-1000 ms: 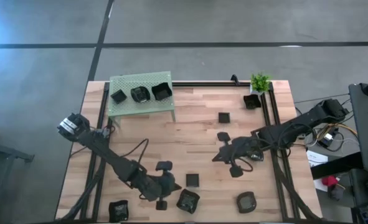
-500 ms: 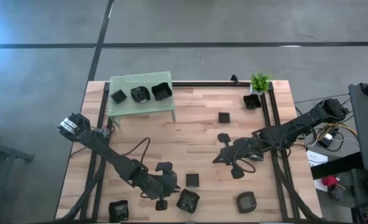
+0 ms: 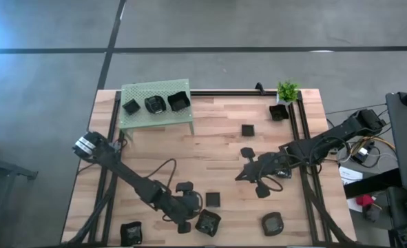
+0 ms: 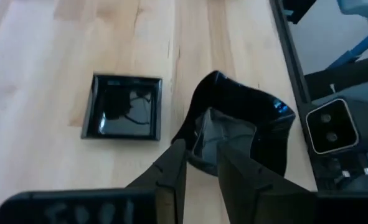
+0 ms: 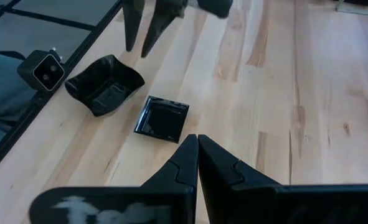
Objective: Pick & Place Mini shaped plates
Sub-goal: Stack the black wave square shaped plate on top of the wave square shaped plate on the shelf
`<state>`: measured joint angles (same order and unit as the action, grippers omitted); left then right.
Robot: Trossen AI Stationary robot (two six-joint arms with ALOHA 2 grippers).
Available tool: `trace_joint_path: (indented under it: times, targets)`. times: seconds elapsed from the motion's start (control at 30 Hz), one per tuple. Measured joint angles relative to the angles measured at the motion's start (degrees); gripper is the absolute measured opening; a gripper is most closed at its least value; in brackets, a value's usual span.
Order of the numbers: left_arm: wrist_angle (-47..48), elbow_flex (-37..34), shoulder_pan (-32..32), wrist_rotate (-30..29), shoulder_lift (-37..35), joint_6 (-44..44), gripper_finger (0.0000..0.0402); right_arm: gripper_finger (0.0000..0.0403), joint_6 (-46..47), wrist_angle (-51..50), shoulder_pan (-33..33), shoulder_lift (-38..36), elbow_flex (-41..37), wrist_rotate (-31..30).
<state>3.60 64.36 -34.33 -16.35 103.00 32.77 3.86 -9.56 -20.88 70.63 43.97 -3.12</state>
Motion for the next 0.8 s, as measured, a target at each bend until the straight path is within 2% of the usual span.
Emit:
trace_joint_path:
  times: [0.3,0.4,0.8]
  targets:
    - [0.2,0.0,2.5,3.1,2.4,17.2,0.0080,0.0009,0.1,0.0,0.0,0.0,0.0,0.0]
    - [0.3,0.0,3.3,5.4,2.6,20.4,0.0080,0.0009,0.2,0.0,0.0,0.0,0.0,0.0]
    - [-0.2,0.0,4.2,7.6,4.2,28.3,0.0080,0.0009,0.0,0.0,0.0,0.0,-0.1,0.0]
